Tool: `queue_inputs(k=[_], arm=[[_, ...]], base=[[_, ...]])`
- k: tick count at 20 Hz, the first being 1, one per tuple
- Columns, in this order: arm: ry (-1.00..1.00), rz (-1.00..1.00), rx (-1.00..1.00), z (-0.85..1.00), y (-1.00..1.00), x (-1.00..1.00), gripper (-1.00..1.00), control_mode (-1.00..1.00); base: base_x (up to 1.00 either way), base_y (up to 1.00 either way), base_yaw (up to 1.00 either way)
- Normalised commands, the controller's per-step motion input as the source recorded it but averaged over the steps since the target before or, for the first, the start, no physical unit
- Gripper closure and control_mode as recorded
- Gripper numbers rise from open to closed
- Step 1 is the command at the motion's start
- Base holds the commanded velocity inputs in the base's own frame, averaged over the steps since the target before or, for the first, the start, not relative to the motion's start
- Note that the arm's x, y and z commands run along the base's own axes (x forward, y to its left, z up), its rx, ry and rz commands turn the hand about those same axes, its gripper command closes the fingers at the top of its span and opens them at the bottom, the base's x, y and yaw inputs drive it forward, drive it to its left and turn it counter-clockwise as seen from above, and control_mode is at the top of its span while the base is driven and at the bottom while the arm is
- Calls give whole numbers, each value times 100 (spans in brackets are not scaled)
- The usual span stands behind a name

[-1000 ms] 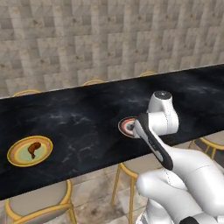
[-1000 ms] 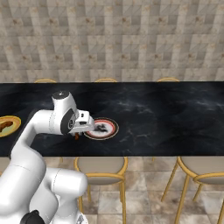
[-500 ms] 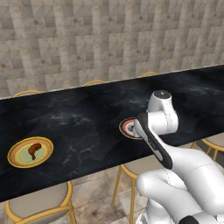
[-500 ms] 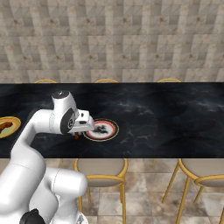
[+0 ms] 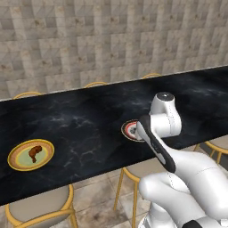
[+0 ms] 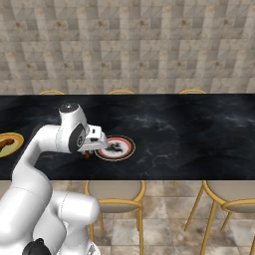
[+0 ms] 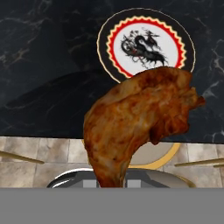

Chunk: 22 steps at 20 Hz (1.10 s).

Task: Take the chicken drumsticks from the pan and place one on each plate on the dining counter.

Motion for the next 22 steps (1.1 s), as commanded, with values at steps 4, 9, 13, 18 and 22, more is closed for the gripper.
queue_inputs(k=[4,9,13,18,22], arm=[[0,0,0,0,0,0,100,100],[0,0,1,0,-5,7,100,-100],[2,1,3,0,-25,58,100,-100],[0,0,0,0,-9,76,100,-100],[0,0,0,-10,-3,69,100,-100]], base=[[0,0,0],[5,-12,2],[0,0,0],[0,0,0],[0,0,0]])
